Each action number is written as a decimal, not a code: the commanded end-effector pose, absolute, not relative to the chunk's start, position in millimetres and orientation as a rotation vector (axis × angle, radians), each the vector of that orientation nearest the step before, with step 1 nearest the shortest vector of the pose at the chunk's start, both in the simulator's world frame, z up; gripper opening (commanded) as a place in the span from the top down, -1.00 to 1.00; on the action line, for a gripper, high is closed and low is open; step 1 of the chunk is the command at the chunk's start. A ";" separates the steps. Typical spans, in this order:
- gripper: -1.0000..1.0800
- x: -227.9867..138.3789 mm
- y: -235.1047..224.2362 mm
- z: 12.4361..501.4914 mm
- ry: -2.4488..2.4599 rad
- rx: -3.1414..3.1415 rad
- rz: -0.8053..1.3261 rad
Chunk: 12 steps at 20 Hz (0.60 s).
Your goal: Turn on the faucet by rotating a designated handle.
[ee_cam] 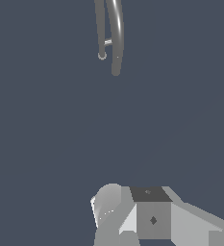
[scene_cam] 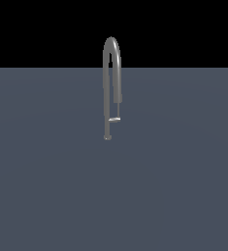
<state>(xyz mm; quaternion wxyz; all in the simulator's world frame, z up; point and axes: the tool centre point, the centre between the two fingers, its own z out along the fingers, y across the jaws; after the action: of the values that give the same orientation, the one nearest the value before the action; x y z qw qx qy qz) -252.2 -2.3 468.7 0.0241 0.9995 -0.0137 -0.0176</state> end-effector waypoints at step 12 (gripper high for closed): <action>1.00 -251.0 0.9 498.1 -0.058 3.149 0.048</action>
<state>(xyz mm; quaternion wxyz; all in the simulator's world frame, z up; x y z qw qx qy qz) -251.1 0.4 491.1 0.0027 0.9998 -0.0174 0.0077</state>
